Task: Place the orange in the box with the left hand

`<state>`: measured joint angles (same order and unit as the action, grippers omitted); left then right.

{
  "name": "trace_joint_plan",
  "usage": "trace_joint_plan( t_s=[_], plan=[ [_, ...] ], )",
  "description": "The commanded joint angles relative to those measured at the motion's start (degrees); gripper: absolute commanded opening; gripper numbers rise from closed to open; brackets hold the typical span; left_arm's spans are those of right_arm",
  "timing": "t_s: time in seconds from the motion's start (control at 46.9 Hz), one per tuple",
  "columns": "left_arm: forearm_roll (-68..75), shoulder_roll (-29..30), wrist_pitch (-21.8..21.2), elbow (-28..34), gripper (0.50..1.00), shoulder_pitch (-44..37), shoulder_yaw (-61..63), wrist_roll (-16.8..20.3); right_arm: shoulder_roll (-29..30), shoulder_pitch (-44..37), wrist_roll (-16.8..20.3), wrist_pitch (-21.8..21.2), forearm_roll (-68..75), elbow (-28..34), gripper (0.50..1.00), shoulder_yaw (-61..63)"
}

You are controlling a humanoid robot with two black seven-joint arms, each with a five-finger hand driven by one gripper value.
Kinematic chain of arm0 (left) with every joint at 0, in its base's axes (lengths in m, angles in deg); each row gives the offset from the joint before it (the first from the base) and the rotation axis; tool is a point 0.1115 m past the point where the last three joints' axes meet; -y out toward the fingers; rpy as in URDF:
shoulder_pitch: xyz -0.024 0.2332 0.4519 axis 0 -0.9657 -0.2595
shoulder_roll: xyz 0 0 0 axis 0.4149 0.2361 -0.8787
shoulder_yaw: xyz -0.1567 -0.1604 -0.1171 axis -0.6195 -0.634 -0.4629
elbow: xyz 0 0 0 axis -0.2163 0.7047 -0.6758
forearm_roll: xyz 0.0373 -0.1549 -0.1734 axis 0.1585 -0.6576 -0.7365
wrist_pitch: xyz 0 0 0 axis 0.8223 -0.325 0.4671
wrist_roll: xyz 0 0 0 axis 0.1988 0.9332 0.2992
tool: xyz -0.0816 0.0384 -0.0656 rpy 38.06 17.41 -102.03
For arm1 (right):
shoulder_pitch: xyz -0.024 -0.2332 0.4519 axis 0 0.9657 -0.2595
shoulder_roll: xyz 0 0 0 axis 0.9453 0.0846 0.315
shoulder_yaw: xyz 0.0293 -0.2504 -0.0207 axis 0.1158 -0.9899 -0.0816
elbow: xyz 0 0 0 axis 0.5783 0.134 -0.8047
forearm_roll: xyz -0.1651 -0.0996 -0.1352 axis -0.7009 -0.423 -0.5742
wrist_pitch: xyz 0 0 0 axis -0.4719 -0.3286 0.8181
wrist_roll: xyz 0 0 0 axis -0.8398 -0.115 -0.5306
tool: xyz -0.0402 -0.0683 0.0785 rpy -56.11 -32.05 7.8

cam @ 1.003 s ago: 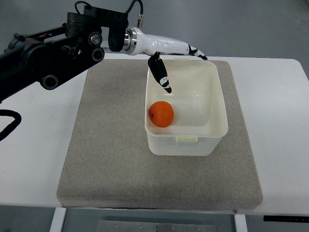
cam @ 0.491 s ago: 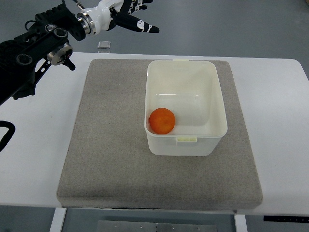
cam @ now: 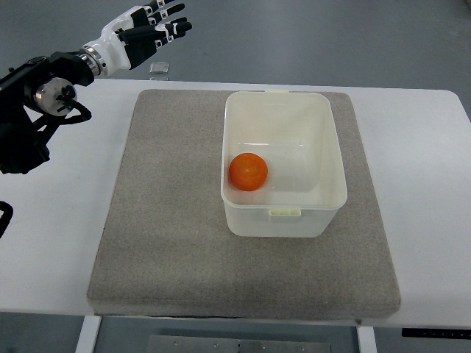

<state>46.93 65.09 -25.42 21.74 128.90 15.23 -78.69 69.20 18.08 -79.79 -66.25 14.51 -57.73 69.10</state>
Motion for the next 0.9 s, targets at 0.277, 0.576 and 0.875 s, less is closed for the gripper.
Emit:
trace_joint_plan(
  t_s=[0.277, 0.576, 0.875],
  plan=[
    [-17.2, 0.0, 7.0, 5.7, 0.994, -2.9, -1.5, -6.1, 0.0, 0.0, 0.0, 0.0, 0.0, 0.0, 0.926, 0.0],
    [-17.4, 0.0, 7.0, 5.9, 0.994, -7.1, -1.8, -5.9, 0.0, 0.0, 0.0, 0.0, 0.0, 0.0, 0.926, 0.0],
    [-17.4, 0.5, 7.0, 5.9, 0.994, -7.4, -1.9, -5.8, 0.0, 0.0, 0.0, -0.3, 0.4, 0.0, 0.926, 0.4]
  ],
)
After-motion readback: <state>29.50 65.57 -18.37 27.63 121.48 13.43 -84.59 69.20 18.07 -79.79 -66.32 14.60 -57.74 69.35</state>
